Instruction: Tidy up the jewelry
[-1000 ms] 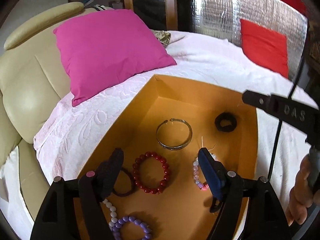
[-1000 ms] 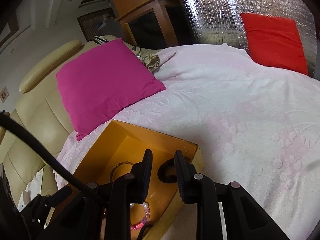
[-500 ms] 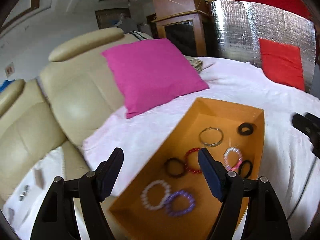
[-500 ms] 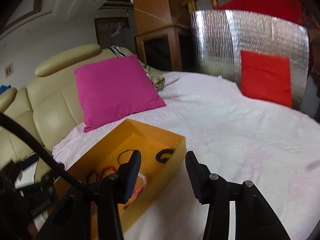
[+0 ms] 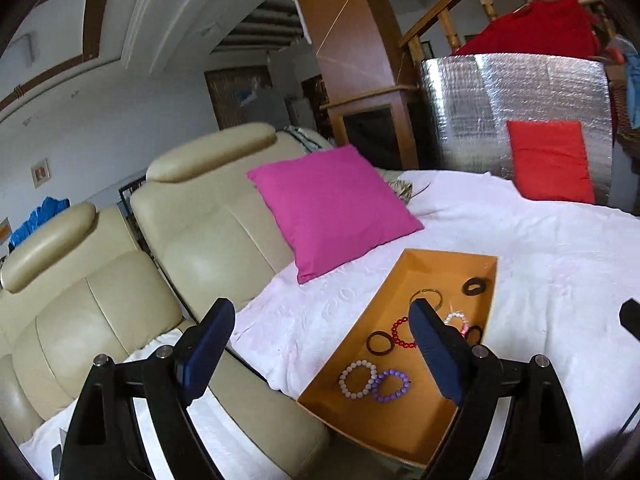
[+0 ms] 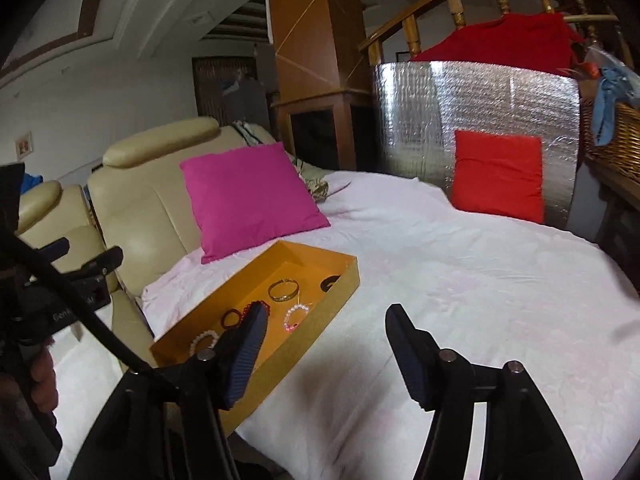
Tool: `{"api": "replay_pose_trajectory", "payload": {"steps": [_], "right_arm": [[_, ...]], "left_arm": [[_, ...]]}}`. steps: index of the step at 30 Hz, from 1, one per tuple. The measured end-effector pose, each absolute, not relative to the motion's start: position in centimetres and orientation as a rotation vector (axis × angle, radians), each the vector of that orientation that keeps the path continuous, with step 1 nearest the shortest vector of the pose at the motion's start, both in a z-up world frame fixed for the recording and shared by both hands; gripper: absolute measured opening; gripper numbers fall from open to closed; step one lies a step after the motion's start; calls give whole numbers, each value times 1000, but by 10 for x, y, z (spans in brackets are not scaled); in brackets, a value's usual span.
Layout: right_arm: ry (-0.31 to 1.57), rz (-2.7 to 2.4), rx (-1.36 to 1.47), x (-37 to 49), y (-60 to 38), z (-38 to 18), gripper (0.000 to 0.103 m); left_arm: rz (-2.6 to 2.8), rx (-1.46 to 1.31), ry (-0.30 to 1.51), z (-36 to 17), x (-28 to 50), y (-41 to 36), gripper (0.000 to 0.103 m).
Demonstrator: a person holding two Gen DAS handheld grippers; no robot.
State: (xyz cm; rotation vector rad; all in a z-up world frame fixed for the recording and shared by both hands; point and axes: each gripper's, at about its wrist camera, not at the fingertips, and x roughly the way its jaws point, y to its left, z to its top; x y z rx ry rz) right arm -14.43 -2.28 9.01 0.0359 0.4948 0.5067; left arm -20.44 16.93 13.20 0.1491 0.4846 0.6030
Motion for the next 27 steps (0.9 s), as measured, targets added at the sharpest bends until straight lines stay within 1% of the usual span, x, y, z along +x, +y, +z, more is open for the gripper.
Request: {"api": "replay_pose_trajectory", "payload": {"steps": [9,11,18,21,27], "right_arm": [[430,491,18,-208,-39,130,76],[426,499,18,-220,-39,135,79],[448,488,-25,-247,-33,141,79],[457,491,-28,-254,-32,142,79],[483,501,-36,-259,-22,142,80]], "left_arm": [[588,166,450,157,-256,146,89],[600,175,434,163,-268,142,90],[604,163,407,178,-298,138,91],[616,143,396,181,-304,141,100],[640,132,385,181,-308,147,100]]}}
